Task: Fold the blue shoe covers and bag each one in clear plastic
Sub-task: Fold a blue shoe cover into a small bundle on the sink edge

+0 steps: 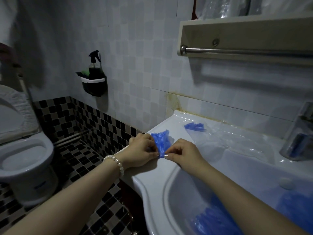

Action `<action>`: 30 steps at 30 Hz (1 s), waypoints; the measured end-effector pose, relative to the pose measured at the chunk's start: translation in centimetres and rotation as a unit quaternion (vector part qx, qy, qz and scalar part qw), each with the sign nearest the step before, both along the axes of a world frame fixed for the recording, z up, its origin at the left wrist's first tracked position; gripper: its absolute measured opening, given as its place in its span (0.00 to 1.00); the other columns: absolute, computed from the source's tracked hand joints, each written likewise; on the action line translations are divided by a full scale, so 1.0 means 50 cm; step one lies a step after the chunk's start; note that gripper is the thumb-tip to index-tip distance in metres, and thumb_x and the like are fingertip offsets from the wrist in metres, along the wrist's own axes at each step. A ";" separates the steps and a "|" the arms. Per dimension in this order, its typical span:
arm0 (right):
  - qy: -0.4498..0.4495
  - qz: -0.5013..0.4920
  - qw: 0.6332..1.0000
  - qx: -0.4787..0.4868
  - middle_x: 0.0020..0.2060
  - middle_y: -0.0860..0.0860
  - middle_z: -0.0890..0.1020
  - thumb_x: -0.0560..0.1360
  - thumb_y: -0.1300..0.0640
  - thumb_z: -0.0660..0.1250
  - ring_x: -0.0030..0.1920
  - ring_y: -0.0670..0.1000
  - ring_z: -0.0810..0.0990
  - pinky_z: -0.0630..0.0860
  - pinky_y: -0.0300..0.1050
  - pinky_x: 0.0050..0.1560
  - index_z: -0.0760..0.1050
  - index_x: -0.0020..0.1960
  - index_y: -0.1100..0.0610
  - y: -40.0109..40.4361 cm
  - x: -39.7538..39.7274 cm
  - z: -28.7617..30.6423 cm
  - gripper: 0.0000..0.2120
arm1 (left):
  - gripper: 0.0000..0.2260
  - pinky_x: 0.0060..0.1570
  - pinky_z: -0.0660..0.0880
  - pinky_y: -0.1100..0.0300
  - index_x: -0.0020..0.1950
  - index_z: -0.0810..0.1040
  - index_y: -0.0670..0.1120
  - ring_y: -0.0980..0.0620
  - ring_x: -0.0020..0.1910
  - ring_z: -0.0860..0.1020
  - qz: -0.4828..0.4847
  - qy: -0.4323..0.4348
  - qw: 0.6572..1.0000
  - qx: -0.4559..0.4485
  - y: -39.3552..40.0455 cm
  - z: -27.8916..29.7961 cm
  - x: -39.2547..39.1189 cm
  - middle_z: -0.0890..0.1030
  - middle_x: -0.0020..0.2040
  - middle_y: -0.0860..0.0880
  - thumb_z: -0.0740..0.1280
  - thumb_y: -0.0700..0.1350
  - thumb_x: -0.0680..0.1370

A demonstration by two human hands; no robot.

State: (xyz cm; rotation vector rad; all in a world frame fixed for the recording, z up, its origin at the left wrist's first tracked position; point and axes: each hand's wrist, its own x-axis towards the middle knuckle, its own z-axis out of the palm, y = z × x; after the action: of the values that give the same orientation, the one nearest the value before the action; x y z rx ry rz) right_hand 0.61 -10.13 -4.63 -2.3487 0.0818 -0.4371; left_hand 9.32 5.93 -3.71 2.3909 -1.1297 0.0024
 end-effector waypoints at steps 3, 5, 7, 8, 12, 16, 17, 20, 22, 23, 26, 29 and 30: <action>0.055 -0.037 0.998 -0.020 0.37 0.45 0.75 0.72 0.56 0.71 0.44 0.50 0.76 0.70 0.53 0.58 0.74 0.32 0.47 0.010 0.008 0.013 0.12 | 0.09 0.59 0.62 0.54 0.31 0.73 0.59 0.54 0.54 0.69 0.006 0.023 0.997 -0.069 0.002 0.001 -0.001 0.73 0.45 0.57 0.72 0.57 0.67; 0.099 -0.057 0.992 -0.048 0.34 0.46 0.74 0.74 0.58 0.66 0.44 0.52 0.76 0.67 0.48 0.57 0.73 0.32 0.53 0.014 0.013 0.024 0.12 | 0.08 0.59 0.67 0.51 0.30 0.77 0.59 0.55 0.49 0.74 0.003 0.054 0.991 -0.121 0.005 -0.001 0.002 0.76 0.42 0.57 0.75 0.57 0.62; 0.123 -0.069 0.987 -0.079 0.33 0.46 0.73 0.75 0.58 0.63 0.44 0.54 0.76 0.62 0.46 0.52 0.70 0.31 0.54 0.020 0.018 0.030 0.14 | 0.08 0.57 0.71 0.47 0.30 0.78 0.59 0.55 0.43 0.77 -0.002 0.069 0.989 -0.128 0.006 -0.007 0.007 0.78 0.38 0.57 0.77 0.55 0.60; 0.129 -0.072 0.985 -0.091 0.32 0.46 0.73 0.75 0.58 0.63 0.44 0.54 0.76 0.60 0.46 0.51 0.68 0.29 0.54 0.021 0.021 0.031 0.15 | 0.09 0.56 0.72 0.46 0.29 0.78 0.59 0.55 0.42 0.77 -0.002 0.069 0.990 -0.124 0.006 -0.009 0.009 0.78 0.36 0.57 0.78 0.53 0.62; 0.026 -0.055 0.998 0.003 0.31 0.45 0.76 0.71 0.58 0.71 0.36 0.47 0.75 0.69 0.43 0.48 0.74 0.36 0.51 0.014 0.013 0.012 0.08 | 0.07 0.59 0.66 0.49 0.35 0.79 0.51 0.53 0.47 0.75 0.022 0.017 0.996 -0.086 -0.002 -0.009 0.010 0.77 0.40 0.55 0.74 0.48 0.71; -0.064 -0.020 0.996 0.056 0.32 0.47 0.75 0.64 0.61 0.78 0.31 0.42 0.72 0.70 0.31 0.37 0.81 0.43 0.55 -0.001 -0.004 -0.012 0.10 | 0.08 0.59 0.63 0.51 0.36 0.76 0.55 0.51 0.54 0.72 0.022 0.005 0.997 -0.067 -0.002 -0.007 0.008 0.75 0.47 0.52 0.72 0.48 0.73; -0.071 -0.014 0.997 0.030 0.33 0.46 0.76 0.64 0.61 0.78 0.32 0.42 0.73 0.70 0.31 0.38 0.82 0.42 0.57 -0.004 -0.001 -0.014 0.08 | 0.09 0.59 0.63 0.51 0.36 0.75 0.55 0.51 0.54 0.72 0.021 0.006 0.998 -0.065 -0.002 -0.006 0.007 0.75 0.47 0.52 0.72 0.48 0.74; -0.056 -0.005 0.998 -0.028 0.37 0.51 0.76 0.68 0.59 0.75 0.37 0.48 0.75 0.72 0.39 0.42 0.82 0.39 0.61 -0.004 0.010 -0.009 0.05 | 0.09 0.59 0.63 0.51 0.36 0.74 0.55 0.51 0.54 0.72 0.023 -0.002 0.997 -0.070 -0.002 -0.008 0.006 0.74 0.45 0.54 0.71 0.48 0.74; -0.028 -0.019 0.997 -0.062 0.39 0.52 0.75 0.72 0.58 0.71 0.42 0.53 0.75 0.73 0.48 0.49 0.81 0.38 0.60 0.000 0.016 -0.004 0.07 | 0.10 0.57 0.67 0.49 0.35 0.74 0.56 0.55 0.48 0.73 0.021 0.011 0.994 -0.108 -0.001 -0.008 0.005 0.74 0.41 0.57 0.73 0.49 0.71; -0.008 -0.026 0.997 -0.067 0.39 0.51 0.74 0.74 0.57 0.69 0.43 0.54 0.75 0.72 0.50 0.52 0.79 0.36 0.59 0.003 0.016 0.001 0.09 | 0.10 0.55 0.69 0.49 0.35 0.74 0.57 0.57 0.43 0.73 0.015 0.024 0.991 -0.128 0.001 -0.006 0.005 0.75 0.39 0.57 0.74 0.51 0.70; 0.066 -0.059 0.992 -0.094 0.37 0.50 0.73 0.77 0.54 0.64 0.45 0.55 0.75 0.64 0.46 0.54 0.70 0.34 0.56 0.009 0.021 0.017 0.14 | 0.09 0.52 0.71 0.51 0.34 0.77 0.56 0.59 0.37 0.73 -0.001 0.044 0.992 -0.117 0.002 -0.004 0.003 0.76 0.36 0.57 0.77 0.52 0.66; 0.076 -0.068 0.990 -0.103 0.35 0.48 0.75 0.76 0.53 0.65 0.42 0.51 0.75 0.59 0.43 0.51 0.68 0.32 0.53 0.011 0.021 0.022 0.15 | 0.06 0.54 0.71 0.50 0.37 0.80 0.51 0.59 0.37 0.73 0.006 0.018 0.995 -0.101 -0.001 -0.008 0.004 0.75 0.35 0.56 0.76 0.49 0.69; 0.048 -0.067 0.994 -0.074 0.34 0.47 0.76 0.74 0.53 0.68 0.40 0.49 0.75 0.63 0.43 0.51 0.71 0.34 0.53 0.009 0.022 0.016 0.12 | 0.05 0.55 0.70 0.50 0.39 0.81 0.49 0.57 0.38 0.74 0.014 0.003 0.996 -0.092 -0.002 -0.009 0.004 0.76 0.36 0.56 0.74 0.49 0.71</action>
State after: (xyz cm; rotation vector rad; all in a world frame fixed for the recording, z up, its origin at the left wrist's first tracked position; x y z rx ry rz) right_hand 1.69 -9.67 -3.84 -2.5203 0.2617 -0.4072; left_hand 9.51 5.81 -4.14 2.2420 -1.0468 0.1040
